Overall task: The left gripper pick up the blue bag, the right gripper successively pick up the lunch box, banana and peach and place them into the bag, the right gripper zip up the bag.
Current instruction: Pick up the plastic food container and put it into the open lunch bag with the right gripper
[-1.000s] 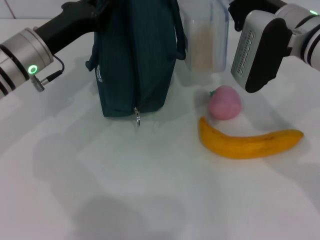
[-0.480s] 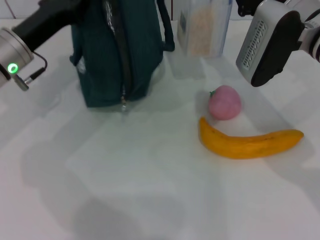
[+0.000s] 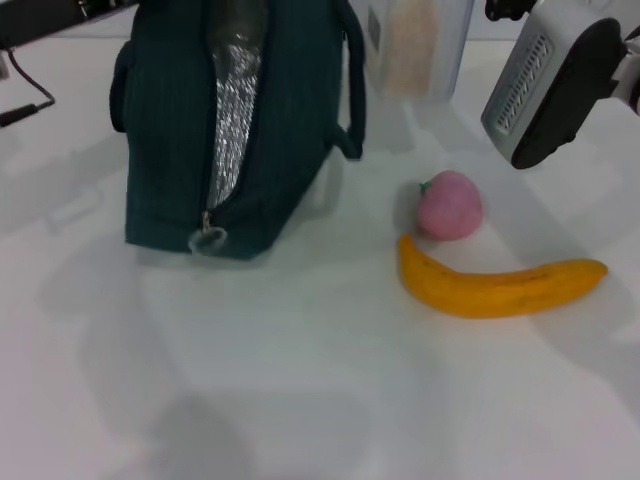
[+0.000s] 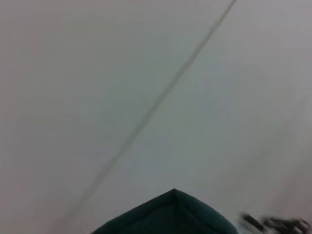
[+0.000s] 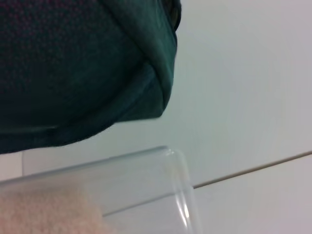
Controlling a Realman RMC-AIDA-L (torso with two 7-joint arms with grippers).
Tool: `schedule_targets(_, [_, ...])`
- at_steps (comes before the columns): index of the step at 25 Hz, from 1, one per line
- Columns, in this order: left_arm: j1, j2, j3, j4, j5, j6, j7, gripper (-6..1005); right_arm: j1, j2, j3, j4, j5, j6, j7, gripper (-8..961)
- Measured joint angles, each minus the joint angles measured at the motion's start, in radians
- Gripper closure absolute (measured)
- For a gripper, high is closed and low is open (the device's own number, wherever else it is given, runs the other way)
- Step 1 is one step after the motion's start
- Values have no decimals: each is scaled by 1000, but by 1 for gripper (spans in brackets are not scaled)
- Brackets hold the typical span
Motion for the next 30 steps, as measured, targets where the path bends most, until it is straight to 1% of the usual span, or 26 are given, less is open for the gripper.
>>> schedule_targets(2, [-24, 12, 0, 1, 35, 50, -70, 901, -6, 1, -4, 0, 0, 11, 0, 872])
schedule_targets(4, [-51, 13, 0, -1, 90, 70, -123, 901, -11, 1, -7, 0, 0, 19, 0, 872])
schedule_targets(7, [-74, 1, -6, -9, 159, 59, -164, 901, -14, 2, -14, 5, 0, 32, 3, 873])
schedule_targets(9, [-81, -8, -11, -40, 186, 11, -169, 901, -15, 2, -18, 10, 0, 48, 9, 873])
schedule_targets(12, [-82, -24, -10, -83, 211, -114, -161, 901, -16, 2, -25, 11, 0, 61, 26, 873])
schedule_targets(14, [-79, -35, -9, -91, 225, -179, -152, 901, -16, 1, -27, 5, 0, 64, 30, 873])
schedule_targets(17, [-78, -46, -8, -108, 238, -235, -133, 901, -11, 3, -28, -9, 0, 72, 30, 873])
schedule_targets(23, [-80, -60, -7, -123, 239, -242, -89, 901, 3, 4, -44, -63, 0, 75, 29, 873])
schedule_targets(29, [-79, -68, -6, -120, 229, -220, -76, 902, 65, 7, -49, -82, 2, 75, 31, 874])
schedule_targets(30, [-78, -70, -7, -117, 221, -214, -70, 903, 65, 7, -49, -82, 2, 75, 31, 874])
